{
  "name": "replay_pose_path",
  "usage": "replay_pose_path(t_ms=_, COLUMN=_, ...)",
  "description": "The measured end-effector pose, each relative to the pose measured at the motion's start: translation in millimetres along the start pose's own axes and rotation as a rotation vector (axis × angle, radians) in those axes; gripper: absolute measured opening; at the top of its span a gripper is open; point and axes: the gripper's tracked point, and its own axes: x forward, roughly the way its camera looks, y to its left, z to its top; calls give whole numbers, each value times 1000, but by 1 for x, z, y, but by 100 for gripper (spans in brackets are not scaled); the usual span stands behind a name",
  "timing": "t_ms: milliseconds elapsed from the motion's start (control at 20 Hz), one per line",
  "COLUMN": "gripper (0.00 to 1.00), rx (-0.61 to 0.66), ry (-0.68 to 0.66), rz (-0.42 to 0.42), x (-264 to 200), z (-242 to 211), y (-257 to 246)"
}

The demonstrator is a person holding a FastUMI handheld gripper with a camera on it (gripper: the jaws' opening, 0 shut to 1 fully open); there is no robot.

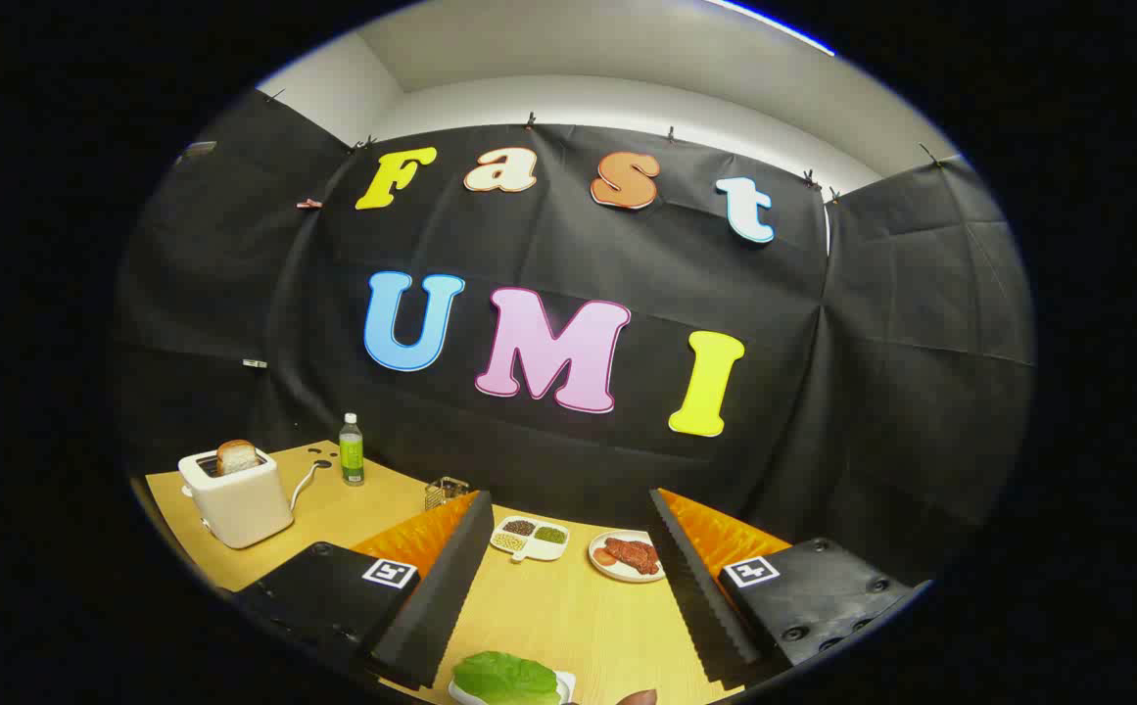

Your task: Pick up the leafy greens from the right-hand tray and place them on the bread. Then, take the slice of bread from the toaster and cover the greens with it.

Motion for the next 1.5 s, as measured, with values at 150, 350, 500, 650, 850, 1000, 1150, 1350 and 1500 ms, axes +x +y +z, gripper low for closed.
replay_pose_path(t_ms=150, gripper=97, rx=2, ry=6, rz=-4, x=0, z=-2, y=2)
replay_pose_path(t_ms=350, gripper=97, rx=5, ry=12, rz=-7, x=-3, z=-3, y=4)
replay_pose_path(t_ms=500, gripper=97, rx=5, ry=14, rz=-9, x=-5, z=-3, y=4)
replay_pose_path(t_ms=650, gripper=97, rx=14, ry=13, rz=-12, x=-6, z=-3, y=2)
replay_pose_path(t_ms=850, gripper=97, rx=25, ry=10, rz=-16, x=-6, z=-2, y=1)
replay_pose_path(t_ms=1000, gripper=97, rx=9, ry=9, rz=-12, x=-6, z=-3, y=0)
replay_pose_path(t_ms=1150, gripper=97, rx=-37, ry=98, rz=75, x=-3, z=-28, y=10)
replay_pose_path(t_ms=1350, gripper=98, rx=-111, ry=348, rz=216, x=-8, z=-100, y=21)
replay_pose_path(t_ms=1500, gripper=98, rx=-143, ry=541, rz=332, x=-26, z=-162, y=35)
